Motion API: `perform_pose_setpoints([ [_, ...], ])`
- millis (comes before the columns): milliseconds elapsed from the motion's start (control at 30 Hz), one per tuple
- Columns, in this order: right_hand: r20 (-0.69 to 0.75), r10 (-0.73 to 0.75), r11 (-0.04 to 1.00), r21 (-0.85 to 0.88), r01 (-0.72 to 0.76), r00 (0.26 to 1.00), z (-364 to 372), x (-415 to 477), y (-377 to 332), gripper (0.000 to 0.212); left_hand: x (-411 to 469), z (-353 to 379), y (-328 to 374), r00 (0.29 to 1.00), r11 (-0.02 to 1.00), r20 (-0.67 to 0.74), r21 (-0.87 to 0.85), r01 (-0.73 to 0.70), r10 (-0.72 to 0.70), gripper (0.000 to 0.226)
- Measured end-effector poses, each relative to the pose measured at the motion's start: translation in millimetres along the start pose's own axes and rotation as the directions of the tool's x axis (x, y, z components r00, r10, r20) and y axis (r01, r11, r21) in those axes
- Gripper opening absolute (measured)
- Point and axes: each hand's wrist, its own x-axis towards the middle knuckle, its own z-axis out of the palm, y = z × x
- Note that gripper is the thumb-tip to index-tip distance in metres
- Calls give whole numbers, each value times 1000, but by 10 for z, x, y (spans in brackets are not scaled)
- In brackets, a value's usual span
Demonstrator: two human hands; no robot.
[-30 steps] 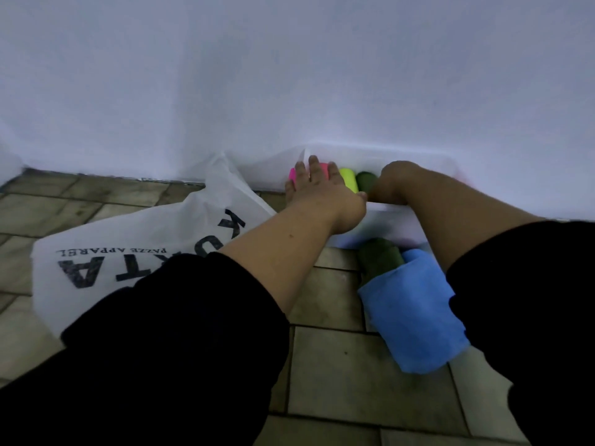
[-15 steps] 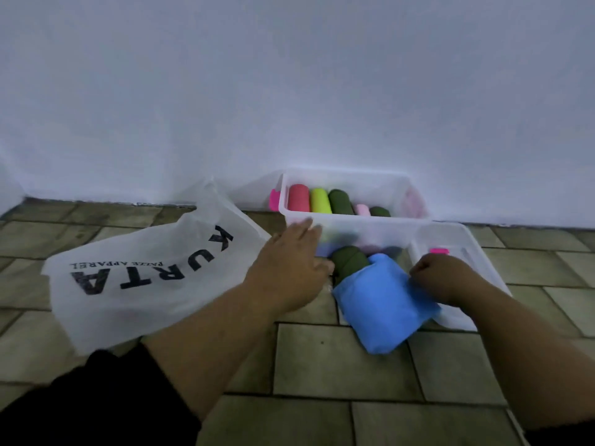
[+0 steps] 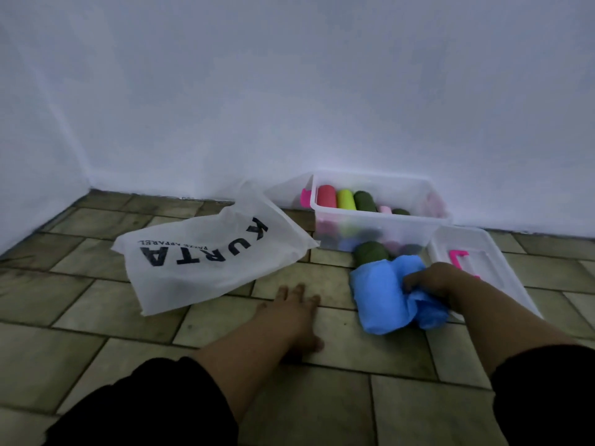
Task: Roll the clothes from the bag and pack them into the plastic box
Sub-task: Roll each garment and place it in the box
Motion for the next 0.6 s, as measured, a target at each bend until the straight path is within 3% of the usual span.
perform_pose_setpoints([
  [133, 110, 72, 987, 138, -87, 991, -136, -177, -41, 31, -3, -4, -4, 1000, 1000, -20, -24, -5, 5, 92],
  [233, 170, -6, 987, 159, -22, 985, -293, -382, -262, 22, -17, -16, -24, 999, 999, -15, -24, -31, 31, 91],
  [300, 49, -138, 982, 139, 130, 989, -314, -538, -523, 18, -73, -99, -43, 998, 996, 28, -74, -47, 49, 88],
  [333, -74, -252, 963, 75, 257, 965, -283, -592, -656, 21, -100, -164, -62, 999, 983, 22, -180, -43, 48, 84],
  [400, -312, -506, 862, -200, 465, 804, -121, -724, -868, 36, -188, -317, -121, 990, 852, -142, -519, -60, -17, 65],
  [433, -362, -615, 788, -312, 531, 701, 6, -809, -919, 41, -253, -403, -152, 945, 756, -314, -640, -139, -93, 53],
  [467, -372, -711, 703, -399, 589, 596, 162, -900, -914, 42, -336, -504, -179, 840, 696, -507, -674, -246, -194, 41],
  [500, -350, -795, 606, -494, 624, 495, 344, -974, -855, 42, -420, -606, -212, 684, 674, -673, -645, -360, -279, 30],
  [533, -291, -866, 496, -594, 633, 406, 539, -1031, -761, 41, -491, -709, -244, 530, 664, -784, -586, -464, -322, 25],
  [567, -205, -915, 390, -671, 630, 348, 730, -1065, -638, 41, -547, -795, -260, 437, 662, -845, -521, -538, -309, 25],
  [600, -111, -939, 303, -713, 632, 325, 915, -1091, -508, 40, -595, -852, -264, 423, 665, -869, -477, -575, -257, 27],
])
